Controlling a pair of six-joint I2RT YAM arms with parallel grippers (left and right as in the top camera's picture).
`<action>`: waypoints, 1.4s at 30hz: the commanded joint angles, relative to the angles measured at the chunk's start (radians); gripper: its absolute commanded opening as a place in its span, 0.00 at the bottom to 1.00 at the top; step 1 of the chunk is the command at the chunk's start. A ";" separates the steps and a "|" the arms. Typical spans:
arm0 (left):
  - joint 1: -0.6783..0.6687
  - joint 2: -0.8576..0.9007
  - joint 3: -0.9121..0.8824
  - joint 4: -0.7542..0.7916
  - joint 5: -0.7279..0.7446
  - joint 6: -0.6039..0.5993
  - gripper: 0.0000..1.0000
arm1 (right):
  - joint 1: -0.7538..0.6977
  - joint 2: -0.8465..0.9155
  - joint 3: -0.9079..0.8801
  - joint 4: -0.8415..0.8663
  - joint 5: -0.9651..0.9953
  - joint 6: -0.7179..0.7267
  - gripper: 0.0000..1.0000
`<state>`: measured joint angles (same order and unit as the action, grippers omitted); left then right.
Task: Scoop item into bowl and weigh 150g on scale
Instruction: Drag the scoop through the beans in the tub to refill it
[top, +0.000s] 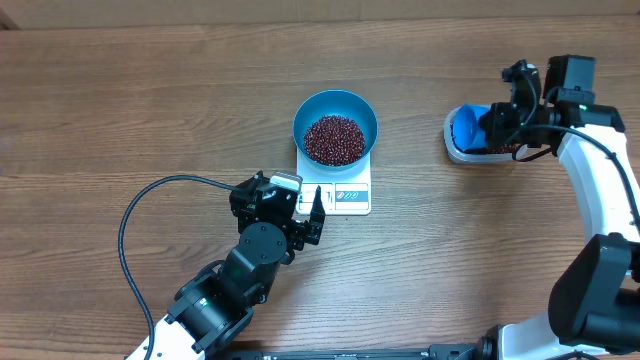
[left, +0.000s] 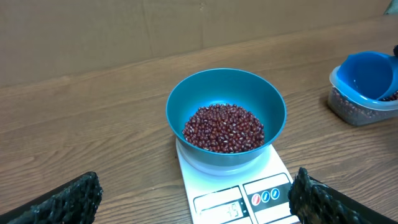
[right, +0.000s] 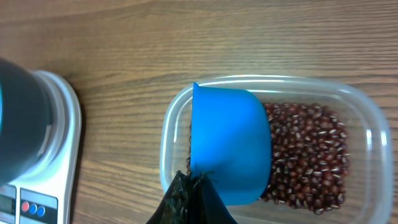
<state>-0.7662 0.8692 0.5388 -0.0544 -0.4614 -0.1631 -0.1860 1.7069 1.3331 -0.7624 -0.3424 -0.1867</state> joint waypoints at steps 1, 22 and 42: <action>-0.006 0.001 -0.004 0.006 -0.018 -0.017 1.00 | -0.030 0.005 -0.002 0.011 -0.026 0.031 0.04; -0.006 0.001 -0.004 0.006 -0.018 -0.017 1.00 | -0.091 0.005 -0.002 0.066 -0.303 -0.085 0.04; -0.006 0.001 -0.004 0.006 -0.018 -0.017 0.99 | -0.070 0.005 -0.004 -0.026 0.081 -0.137 0.04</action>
<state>-0.7662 0.8692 0.5388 -0.0544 -0.4614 -0.1631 -0.2726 1.7103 1.3327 -0.7906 -0.3264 -0.3149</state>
